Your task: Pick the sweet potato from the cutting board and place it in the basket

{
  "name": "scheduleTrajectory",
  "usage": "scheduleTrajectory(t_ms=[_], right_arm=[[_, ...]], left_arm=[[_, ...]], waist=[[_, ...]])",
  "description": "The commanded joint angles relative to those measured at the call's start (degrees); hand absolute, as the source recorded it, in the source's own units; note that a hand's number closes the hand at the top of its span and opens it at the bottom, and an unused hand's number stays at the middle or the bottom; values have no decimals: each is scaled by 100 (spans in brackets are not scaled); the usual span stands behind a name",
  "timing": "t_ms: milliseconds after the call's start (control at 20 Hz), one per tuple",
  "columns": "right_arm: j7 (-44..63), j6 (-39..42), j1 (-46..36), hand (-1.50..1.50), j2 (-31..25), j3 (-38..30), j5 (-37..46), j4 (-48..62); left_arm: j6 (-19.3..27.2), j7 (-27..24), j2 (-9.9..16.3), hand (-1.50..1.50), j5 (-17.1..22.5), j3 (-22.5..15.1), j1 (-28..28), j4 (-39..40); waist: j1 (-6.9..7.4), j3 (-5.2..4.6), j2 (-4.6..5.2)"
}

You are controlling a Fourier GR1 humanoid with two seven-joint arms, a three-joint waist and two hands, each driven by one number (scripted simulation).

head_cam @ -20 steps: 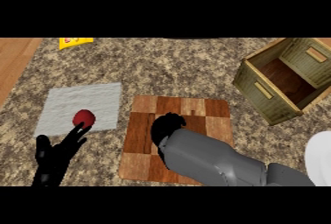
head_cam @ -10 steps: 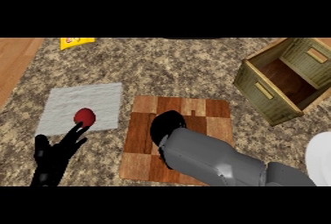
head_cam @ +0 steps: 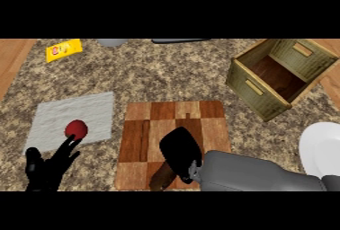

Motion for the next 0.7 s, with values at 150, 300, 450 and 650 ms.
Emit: scheduleTrajectory(t_ms=[150, 300, 450, 650], right_arm=[[-866, -1510, 718, 150, -1463, -1028, -134, -2232], [-1062, -2217, 1143, 150, -1238, -2033, -919, -2963], [-1201, -2448, 1166, 150, -1841, -2940, -1219, -3837], [-1022, -2503, 1592, 150, -2636, -4097, -2063, -4798]], left_arm=[[98, 2, -31, 0, 86, 118, 391, 47], [106, 10, -82, 0, 152, 139, 423, -38], [98, -6, 40, 0, 128, 223, 478, -88], [109, -55, -111, 0, 81, 67, 563, -139]], waist=[[-284, -40, 55], [-435, -20, 100], [-439, -37, 76], [-355, -52, 115]])
